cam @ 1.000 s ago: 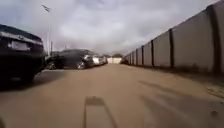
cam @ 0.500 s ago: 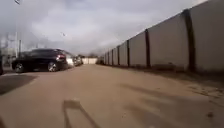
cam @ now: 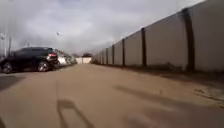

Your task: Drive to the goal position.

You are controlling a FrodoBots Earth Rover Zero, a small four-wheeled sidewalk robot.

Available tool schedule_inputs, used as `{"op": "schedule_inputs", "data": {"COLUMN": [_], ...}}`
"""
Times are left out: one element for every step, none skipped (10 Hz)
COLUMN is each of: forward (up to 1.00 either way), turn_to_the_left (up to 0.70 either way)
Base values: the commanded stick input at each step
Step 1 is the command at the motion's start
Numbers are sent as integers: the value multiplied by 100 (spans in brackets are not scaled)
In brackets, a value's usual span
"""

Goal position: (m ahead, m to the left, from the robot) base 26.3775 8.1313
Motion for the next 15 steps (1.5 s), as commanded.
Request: {"op": "schedule_inputs", "data": {"forward": [70,70,70,70,70,70,70,70,70,70,70,70,70,70,70], "turn_to_the_left": [0,0,0,0,0,12,23,31,12,0,0,1,9,6,3]}}
